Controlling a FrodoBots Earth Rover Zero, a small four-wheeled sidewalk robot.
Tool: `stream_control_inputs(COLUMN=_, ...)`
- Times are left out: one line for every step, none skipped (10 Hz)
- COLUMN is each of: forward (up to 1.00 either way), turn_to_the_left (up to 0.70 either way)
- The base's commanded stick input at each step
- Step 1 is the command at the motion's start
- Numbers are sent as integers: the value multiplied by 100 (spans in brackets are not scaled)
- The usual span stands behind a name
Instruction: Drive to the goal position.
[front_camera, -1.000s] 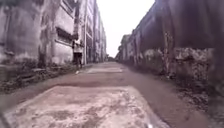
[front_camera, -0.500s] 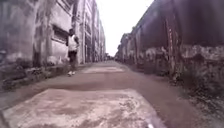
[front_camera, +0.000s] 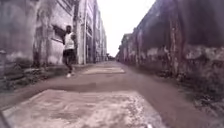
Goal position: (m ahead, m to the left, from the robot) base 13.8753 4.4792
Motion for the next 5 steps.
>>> stream_control_inputs(forward=70, turn_to_the_left=0)
stream_control_inputs(forward=70, turn_to_the_left=0)
stream_control_inputs(forward=70, turn_to_the_left=0)
stream_control_inputs(forward=70, turn_to_the_left=0)
stream_control_inputs(forward=70, turn_to_the_left=0)
